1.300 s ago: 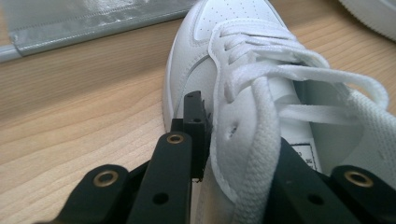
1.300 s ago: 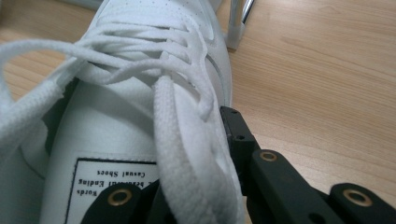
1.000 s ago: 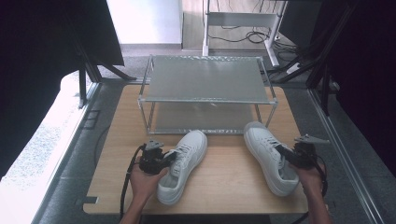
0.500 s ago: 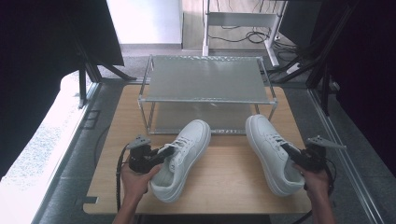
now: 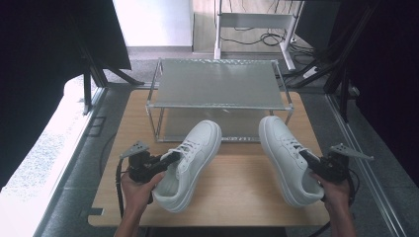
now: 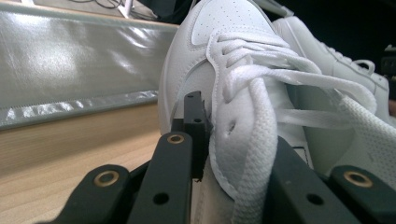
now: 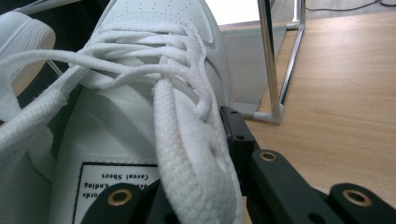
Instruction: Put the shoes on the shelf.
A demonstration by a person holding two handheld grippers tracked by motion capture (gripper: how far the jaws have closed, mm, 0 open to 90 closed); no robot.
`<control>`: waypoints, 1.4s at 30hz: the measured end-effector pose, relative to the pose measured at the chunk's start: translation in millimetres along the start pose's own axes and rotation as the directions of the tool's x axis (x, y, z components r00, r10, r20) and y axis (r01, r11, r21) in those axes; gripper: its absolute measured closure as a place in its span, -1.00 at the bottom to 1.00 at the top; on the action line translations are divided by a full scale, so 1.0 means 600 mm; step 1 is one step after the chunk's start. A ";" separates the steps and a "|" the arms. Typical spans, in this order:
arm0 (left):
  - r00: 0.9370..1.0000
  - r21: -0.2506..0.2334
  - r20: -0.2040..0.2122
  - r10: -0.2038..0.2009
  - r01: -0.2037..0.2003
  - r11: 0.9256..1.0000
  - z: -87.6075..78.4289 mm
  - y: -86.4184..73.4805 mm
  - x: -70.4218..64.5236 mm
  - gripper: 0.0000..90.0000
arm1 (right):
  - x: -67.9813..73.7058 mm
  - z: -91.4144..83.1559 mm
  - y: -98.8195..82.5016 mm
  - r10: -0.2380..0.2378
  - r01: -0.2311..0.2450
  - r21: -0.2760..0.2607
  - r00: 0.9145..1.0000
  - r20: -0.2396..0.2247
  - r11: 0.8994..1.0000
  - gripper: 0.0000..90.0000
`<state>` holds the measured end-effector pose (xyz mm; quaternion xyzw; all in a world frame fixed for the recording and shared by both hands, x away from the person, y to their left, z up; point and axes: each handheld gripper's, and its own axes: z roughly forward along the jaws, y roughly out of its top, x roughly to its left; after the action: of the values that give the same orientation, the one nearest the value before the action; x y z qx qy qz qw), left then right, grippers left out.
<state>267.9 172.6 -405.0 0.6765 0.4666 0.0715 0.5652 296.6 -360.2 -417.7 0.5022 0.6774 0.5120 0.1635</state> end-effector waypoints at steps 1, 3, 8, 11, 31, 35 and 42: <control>1.000 -0.005 0.002 -0.001 0.001 1.000 -0.002 0.001 0.001 0.83 | 0.002 0.000 0.000 0.000 0.000 -0.005 1.000 -0.001 1.000 0.91; 1.000 -0.021 0.009 -0.005 0.006 1.000 -0.009 0.004 0.003 0.83 | 0.006 0.000 0.001 0.010 -0.010 -0.014 1.000 -0.014 1.000 0.91; 1.000 -0.036 0.006 0.009 -0.009 0.999 -0.018 0.008 0.001 0.83 | 0.009 0.002 0.001 0.029 -0.031 -0.029 0.998 -0.047 0.999 0.91; 1.000 -0.056 0.024 -0.009 0.011 0.998 -0.023 0.009 0.005 0.83 | 0.009 0.004 0.000 0.065 -0.070 -0.048 0.993 -0.095 0.996 0.91; 0.997 -0.126 0.076 -0.015 0.024 0.992 -0.044 0.045 0.008 0.83 | 0.040 0.004 0.036 0.056 -0.073 -0.115 0.988 -0.146 0.991 0.91; 0.994 -0.151 0.101 -0.033 0.048 0.987 -0.041 0.057 0.012 0.83 | 0.042 0.009 0.049 0.064 -0.087 -0.128 0.983 -0.174 0.988 0.91; 0.997 -0.154 0.078 -0.009 0.021 0.988 -0.029 0.082 0.006 0.83 | 0.054 0.014 0.077 0.055 -0.087 -0.149 0.976 -0.209 0.985 0.91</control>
<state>286.5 191.0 -359.7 0.6292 0.4427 0.0773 0.6342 312.2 -329.4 -372.0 0.4565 0.6297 0.6181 0.1137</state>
